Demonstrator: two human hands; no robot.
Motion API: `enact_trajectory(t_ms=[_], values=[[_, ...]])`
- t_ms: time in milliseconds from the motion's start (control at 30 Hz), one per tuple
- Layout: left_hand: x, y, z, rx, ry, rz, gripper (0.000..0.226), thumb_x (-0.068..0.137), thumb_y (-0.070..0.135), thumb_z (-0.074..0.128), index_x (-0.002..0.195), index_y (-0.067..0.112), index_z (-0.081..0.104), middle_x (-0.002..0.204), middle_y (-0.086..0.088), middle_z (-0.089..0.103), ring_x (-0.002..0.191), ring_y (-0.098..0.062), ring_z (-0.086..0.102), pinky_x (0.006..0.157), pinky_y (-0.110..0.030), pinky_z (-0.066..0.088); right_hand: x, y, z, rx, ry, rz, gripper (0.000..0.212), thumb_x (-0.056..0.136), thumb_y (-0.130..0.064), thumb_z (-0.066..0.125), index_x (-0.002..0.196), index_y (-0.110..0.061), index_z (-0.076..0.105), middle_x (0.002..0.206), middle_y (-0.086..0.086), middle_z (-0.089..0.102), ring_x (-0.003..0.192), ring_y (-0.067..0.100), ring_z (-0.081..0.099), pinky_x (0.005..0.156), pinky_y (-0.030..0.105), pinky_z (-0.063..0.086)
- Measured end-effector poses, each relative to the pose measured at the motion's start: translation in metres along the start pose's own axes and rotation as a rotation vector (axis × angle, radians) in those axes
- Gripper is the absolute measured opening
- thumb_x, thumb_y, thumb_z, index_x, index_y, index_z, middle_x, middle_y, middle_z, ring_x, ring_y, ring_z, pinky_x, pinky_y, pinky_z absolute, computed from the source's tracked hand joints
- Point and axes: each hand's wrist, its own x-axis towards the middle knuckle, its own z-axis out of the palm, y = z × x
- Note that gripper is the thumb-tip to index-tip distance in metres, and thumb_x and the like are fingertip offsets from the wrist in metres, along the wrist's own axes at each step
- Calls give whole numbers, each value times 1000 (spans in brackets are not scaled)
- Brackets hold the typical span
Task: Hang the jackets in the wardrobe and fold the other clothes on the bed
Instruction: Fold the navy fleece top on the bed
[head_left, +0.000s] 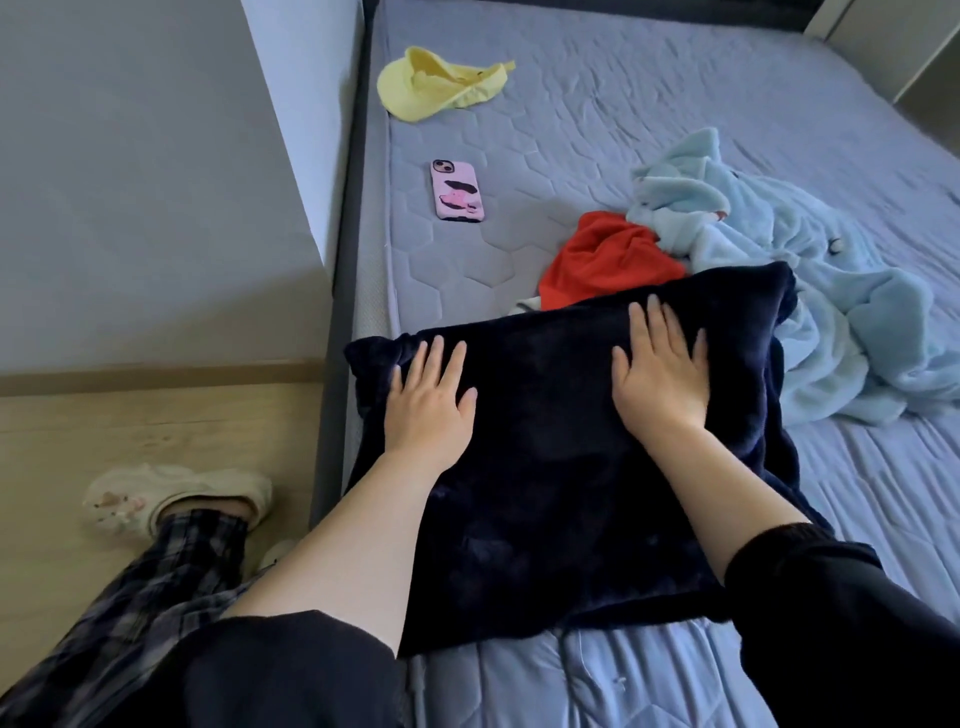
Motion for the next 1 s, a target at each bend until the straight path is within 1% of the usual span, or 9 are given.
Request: enact_trajectory(t_ms=[133, 267, 367, 467, 533, 600, 800, 900, 1000], values=[[-5, -1, 0, -16, 46, 2, 58, 101, 40, 26, 153, 24, 6, 161, -3, 1, 148, -20, -3, 117, -43, 0, -3, -32, -9, 66, 43, 25, 61, 94, -34, 40, 148, -9, 28, 158, 15, 16, 146, 28, 13, 114, 55, 11], [-14, -14, -4, -48, 98, -4, 56, 100, 36, 33, 152, 24, 16, 161, -3, 4, 148, -19, -3, 117, -45, 1, -40, -78, 2, 111, -11, -359, 59, 93, -36, 35, 149, -19, 29, 158, 10, 20, 146, 26, 15, 114, 53, 14], [-25, -30, -6, -4, 90, -147, 63, 99, 42, 37, 153, 26, 9, 161, 0, -2, 148, -21, -2, 116, -50, 9, -46, -68, 20, 137, -124, -221, 59, 98, -38, 31, 153, -22, 13, 161, 3, 5, 148, 17, 1, 117, 46, 0], [-35, -44, -15, -303, 104, -347, 78, 92, 43, 54, 153, 20, 10, 158, -7, 15, 142, -27, 22, 112, -43, 27, -47, -74, 19, 202, -116, -190, 59, 99, -36, 32, 152, -20, 14, 161, 5, 5, 148, 18, 0, 117, 46, 1], [-38, -52, -20, -519, 87, -490, 77, 87, 42, 63, 148, 15, 26, 145, -12, 39, 130, -30, 40, 105, -42, 38, -51, -80, 16, 262, -132, -182, 59, 99, -37, 32, 152, -19, 14, 160, 7, 6, 148, 20, 0, 117, 46, 2], [-39, -54, -26, -549, 9, -565, 63, 84, 46, 64, 133, 12, 45, 130, -12, 55, 116, -31, 53, 90, -38, 45, -60, -84, 16, 291, -158, -184, 59, 99, -39, 31, 152, -20, 13, 160, 9, 3, 148, 21, -3, 117, 46, 1], [-39, -44, -45, -675, -262, -729, 81, 75, 64, 63, 134, 10, 46, 132, -7, 54, 107, -26, 55, 81, -32, 40, -77, -86, 25, 268, -165, -199, 58, 99, -36, 32, 153, -21, 13, 161, 8, -2, 148, 21, -6, 117, 46, 0], [-46, -46, -53, -650, -478, -742, 92, 73, 76, 56, 138, 12, 45, 140, -7, 48, 120, -28, 50, 87, -34, 37, -76, -88, 27, 250, -161, -195, 59, 98, -35, 33, 152, -21, 14, 161, 8, 0, 148, 21, -4, 117, 46, 1], [-52, -45, -59, -697, -560, -728, 100, 70, 81, 53, 144, 14, 38, 148, -7, 40, 131, -30, 41, 96, -37, 34, -78, -91, 30, 185, -159, -168, 61, 98, -35, 33, 153, -21, 12, 160, 9, -1, 148, 21, -4, 117, 46, 2]])
